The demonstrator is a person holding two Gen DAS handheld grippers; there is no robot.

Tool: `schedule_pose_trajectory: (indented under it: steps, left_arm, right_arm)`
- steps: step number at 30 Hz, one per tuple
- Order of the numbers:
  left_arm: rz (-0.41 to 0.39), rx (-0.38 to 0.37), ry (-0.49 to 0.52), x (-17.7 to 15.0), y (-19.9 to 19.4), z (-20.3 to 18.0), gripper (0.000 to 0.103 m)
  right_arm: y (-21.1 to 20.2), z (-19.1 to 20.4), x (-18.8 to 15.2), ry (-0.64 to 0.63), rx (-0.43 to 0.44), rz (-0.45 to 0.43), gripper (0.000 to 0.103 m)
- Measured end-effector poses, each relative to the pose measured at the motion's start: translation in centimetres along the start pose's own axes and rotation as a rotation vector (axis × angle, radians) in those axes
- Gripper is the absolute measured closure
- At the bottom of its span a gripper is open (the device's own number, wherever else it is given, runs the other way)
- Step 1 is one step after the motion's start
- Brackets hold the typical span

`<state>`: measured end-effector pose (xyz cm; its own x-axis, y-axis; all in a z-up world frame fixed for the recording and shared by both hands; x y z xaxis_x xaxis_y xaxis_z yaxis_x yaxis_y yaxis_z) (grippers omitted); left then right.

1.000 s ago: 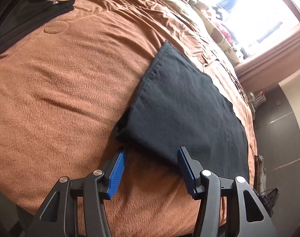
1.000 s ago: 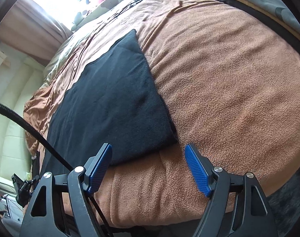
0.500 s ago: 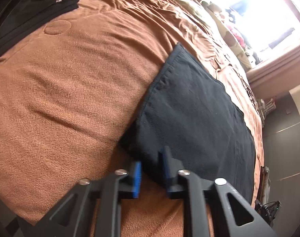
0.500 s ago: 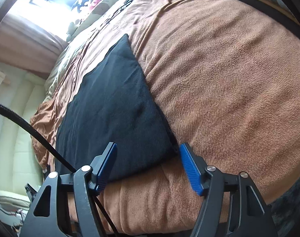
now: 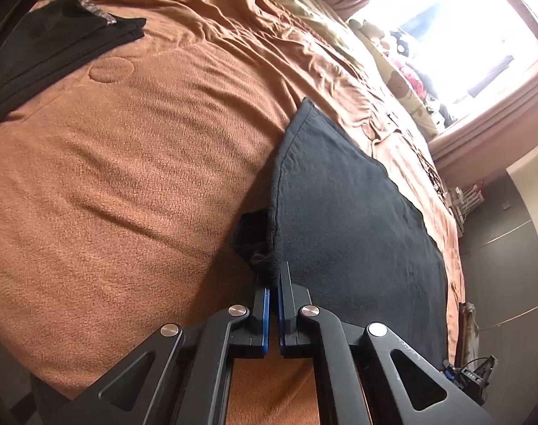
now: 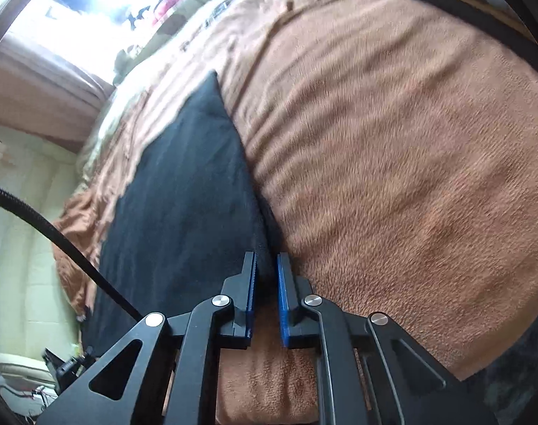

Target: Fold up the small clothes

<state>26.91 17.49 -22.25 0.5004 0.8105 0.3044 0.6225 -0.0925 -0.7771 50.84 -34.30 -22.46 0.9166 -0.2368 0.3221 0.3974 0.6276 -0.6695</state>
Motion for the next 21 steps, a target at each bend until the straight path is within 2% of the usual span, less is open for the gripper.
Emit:
schedule_pose_trajectory:
  steps: [16, 18, 21]
  left_arm:
    - [-0.026, -0.092, -0.009, -1.5, -4.9, 0.6, 0.1]
    - [-0.021, -0.094, -0.005, -1.4, -4.7, 0.9, 0.1]
    - [0.032, -0.086, -0.022, -1.7, -2.7, 2.0, 0.1]
  right_arm:
    - [-4.4, 0.6, -2.3, -0.058, 0.028, -0.051, 0.098]
    - [-3.8, 0.3, -2.6, -0.071, -0.001, -0.04, 0.097]
    - [-2.5, -0.5, -3.1, -0.07, -0.063, -0.008, 0.095]
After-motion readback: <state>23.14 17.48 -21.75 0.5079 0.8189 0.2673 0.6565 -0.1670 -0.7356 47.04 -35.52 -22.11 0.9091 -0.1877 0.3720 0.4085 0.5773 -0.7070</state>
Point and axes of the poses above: each gripper's, at about its wrist camera, not at the fingertips, and y roughly the way its jaws point, z to its left, x to its top, the point moved 8 cm from there along y, roughly the way its jaws point, and after that the axes turned 6 degrees about z, right-handed, at the moved point
